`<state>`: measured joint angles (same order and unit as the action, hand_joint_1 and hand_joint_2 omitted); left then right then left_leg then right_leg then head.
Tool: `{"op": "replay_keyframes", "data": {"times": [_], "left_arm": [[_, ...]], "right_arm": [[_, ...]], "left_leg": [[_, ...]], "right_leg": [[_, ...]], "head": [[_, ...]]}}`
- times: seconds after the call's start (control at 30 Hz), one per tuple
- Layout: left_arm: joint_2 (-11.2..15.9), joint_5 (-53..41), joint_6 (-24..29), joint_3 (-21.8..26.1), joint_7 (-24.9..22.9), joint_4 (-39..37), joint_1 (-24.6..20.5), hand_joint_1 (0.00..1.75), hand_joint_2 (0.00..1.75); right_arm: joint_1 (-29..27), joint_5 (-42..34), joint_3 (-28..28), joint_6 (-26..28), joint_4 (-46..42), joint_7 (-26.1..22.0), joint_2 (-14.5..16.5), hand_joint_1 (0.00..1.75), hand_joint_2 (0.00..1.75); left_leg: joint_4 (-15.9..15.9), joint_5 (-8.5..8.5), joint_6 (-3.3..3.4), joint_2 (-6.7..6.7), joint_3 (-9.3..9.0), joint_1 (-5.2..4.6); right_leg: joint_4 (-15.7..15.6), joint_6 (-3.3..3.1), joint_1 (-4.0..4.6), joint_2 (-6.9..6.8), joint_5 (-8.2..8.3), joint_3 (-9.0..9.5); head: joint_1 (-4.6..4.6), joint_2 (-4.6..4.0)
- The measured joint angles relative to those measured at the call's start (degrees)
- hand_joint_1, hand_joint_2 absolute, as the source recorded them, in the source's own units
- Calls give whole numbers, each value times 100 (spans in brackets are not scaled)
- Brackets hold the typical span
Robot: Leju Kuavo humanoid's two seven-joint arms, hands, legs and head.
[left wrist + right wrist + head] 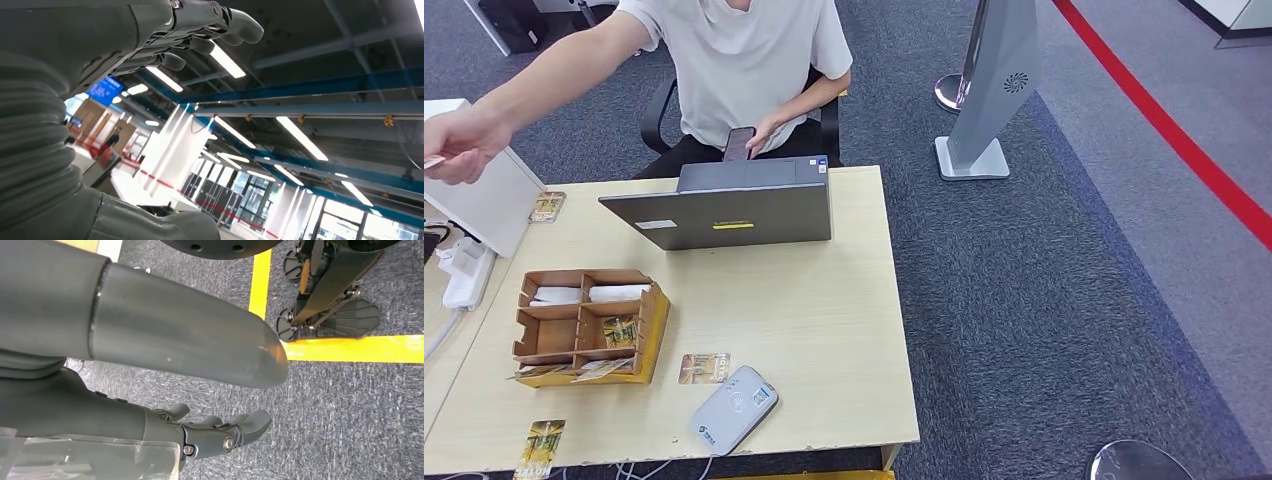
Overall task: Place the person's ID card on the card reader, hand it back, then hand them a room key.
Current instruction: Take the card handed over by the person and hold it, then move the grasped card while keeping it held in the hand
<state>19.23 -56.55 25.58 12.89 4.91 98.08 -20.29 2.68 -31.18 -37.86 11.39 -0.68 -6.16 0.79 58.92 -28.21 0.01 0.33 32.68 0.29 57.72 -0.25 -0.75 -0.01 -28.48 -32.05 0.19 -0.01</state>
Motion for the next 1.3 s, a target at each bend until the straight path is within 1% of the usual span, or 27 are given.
{"op": "replay_keyframes", "data": {"times": [0.2,0.33,0.53,0.57,0.67,0.7,1.03,1.3], "left_arm": [[219,-1024,134,-607,-233,-203,-290,0,175],[326,-1598,220,-902,-374,-329,-411,0,175],[401,-1758,276,-1096,-439,-460,-478,0,175],[408,-1758,277,-1110,-445,-477,-483,7,175],[418,-1760,283,-1135,-451,-529,-488,138,175],[422,-1760,286,-1140,-451,-546,-488,175,175],[636,-1652,341,-1251,-309,-664,-484,175,175],[714,-1582,445,-1281,-240,-683,-483,175,175]], "right_arm": [[9,-111,-205,0,15,17,0,0,0],[20,-190,-313,5,22,17,0,0,0],[25,-255,-410,13,33,23,0,0,0],[25,-253,-419,14,33,25,0,0,0],[25,-250,-439,15,34,26,0,0,0],[25,-251,-448,15,35,26,0,0,0],[24,-349,-555,45,46,15,-2,0,0],[25,-373,-663,68,56,4,-2,0,0]], "left_leg": [[0,0,0,-1,1,0],[0,0,0,0,1,0],[0,0,0,0,2,0],[0,0,0,0,2,0],[0,0,0,-1,2,0],[0,0,0,-1,3,0],[0,0,0,-1,4,0],[0,0,0,-1,5,0]], "right_leg": [[0,0,0,0,0,0],[0,-1,0,1,1,0],[0,-1,0,0,0,0],[0,-1,0,0,0,0],[0,-1,0,0,0,0],[0,-1,0,0,0,0],[0,-1,0,0,0,-1],[0,-1,0,0,0,-1]], "head": [[1,-1],[1,0],[1,-1],[0,-1],[-1,0],[0,0],[0,-1],[0,0]]}}
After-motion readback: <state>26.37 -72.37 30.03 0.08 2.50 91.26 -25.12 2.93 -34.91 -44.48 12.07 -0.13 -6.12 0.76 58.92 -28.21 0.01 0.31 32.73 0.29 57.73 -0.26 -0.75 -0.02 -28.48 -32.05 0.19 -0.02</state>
